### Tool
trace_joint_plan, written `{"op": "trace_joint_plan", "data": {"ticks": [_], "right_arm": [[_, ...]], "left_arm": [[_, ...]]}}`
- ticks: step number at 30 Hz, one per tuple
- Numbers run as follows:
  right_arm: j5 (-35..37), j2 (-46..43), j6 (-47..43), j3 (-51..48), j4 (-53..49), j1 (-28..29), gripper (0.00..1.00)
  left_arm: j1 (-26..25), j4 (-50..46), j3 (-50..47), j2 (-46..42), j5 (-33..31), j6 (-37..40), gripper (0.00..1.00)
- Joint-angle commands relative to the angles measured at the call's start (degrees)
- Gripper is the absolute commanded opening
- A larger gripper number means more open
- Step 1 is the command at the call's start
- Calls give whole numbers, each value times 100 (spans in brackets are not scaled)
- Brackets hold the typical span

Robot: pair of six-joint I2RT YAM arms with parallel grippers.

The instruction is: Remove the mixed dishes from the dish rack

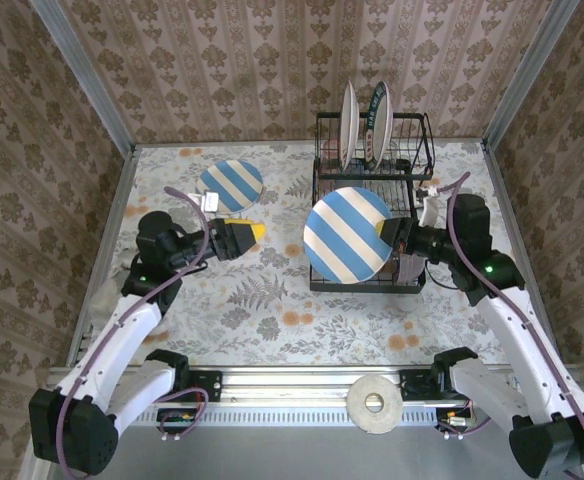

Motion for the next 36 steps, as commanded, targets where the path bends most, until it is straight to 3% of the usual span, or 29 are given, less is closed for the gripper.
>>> {"op": "trace_joint_plan", "data": {"ticks": [1, 8, 17, 28, 36], "right_arm": [[-712, 35, 183, -53, 687, 26, 0], [-1145, -27, 378, -216, 909, 17, 0], [-1339, -62, 486, -266, 949, 7, 0], [-1321, 12, 527, -281, 1025, 8, 0], [-1357, 84, 550, -290, 1120, 8, 0]], "left_arm": [[-261, 730, -168, 276, 233, -412, 96], [-657, 1992, -217, 1145, 512, -1000, 86], [-1017, 2715, -97, 1940, 463, -1240, 74], [-1081, 4230, -257, 2357, 479, -2255, 38], [-1090, 4432, -287, 2396, 494, -2406, 23]]}}
